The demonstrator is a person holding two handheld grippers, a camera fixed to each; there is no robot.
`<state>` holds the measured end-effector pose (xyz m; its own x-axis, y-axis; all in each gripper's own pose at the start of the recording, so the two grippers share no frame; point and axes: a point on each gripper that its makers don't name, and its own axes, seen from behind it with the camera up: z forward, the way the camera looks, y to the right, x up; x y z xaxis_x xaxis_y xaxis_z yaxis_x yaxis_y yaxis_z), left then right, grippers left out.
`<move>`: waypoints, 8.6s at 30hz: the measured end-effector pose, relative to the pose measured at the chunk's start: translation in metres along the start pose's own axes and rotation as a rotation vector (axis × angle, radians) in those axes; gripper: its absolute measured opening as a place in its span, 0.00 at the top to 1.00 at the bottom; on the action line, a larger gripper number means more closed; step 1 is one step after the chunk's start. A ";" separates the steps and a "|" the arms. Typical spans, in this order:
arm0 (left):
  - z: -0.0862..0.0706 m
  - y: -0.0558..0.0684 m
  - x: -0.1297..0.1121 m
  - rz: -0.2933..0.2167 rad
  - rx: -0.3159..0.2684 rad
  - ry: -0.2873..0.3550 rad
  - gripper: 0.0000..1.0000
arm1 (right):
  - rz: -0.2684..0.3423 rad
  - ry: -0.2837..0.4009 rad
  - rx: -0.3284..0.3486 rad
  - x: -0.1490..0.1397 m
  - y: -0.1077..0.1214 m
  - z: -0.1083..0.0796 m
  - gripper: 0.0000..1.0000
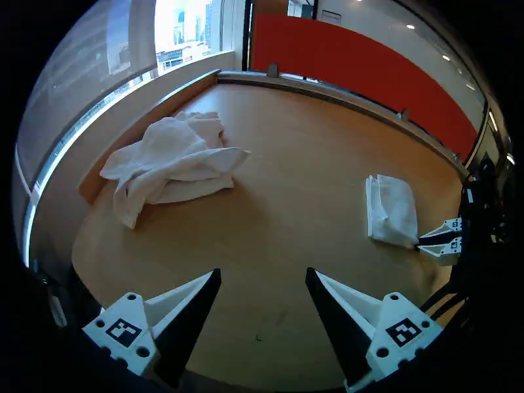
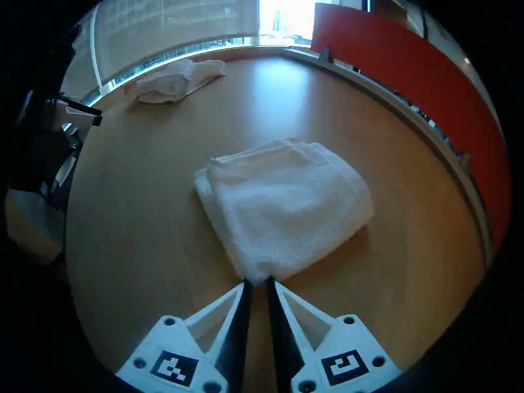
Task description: Fold towel
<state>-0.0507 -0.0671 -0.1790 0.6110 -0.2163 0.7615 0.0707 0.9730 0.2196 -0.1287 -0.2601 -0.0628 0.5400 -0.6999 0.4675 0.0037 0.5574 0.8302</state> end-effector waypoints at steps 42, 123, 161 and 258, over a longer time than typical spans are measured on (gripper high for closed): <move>-0.002 0.003 0.004 0.007 -0.008 0.015 0.04 | -0.060 0.211 -0.080 0.091 0.027 -0.066 0.98; 0.001 0.066 0.035 0.131 -0.051 0.033 0.04 | 0.156 0.336 -0.432 0.009 0.259 -0.280 0.97; 0.001 0.089 0.046 0.177 -0.053 0.033 0.04 | 0.247 0.162 -0.546 -0.115 0.340 -0.312 0.98; -0.006 0.084 0.043 0.233 -0.050 0.029 0.04 | 0.595 -0.190 -0.618 -0.357 0.262 -0.285 0.53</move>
<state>-0.0136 0.0055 -0.1312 0.6378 0.0161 0.7701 -0.0360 0.9993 0.0089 -0.0811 0.2629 -0.0990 0.4483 -0.2480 0.8588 0.2512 0.9570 0.1452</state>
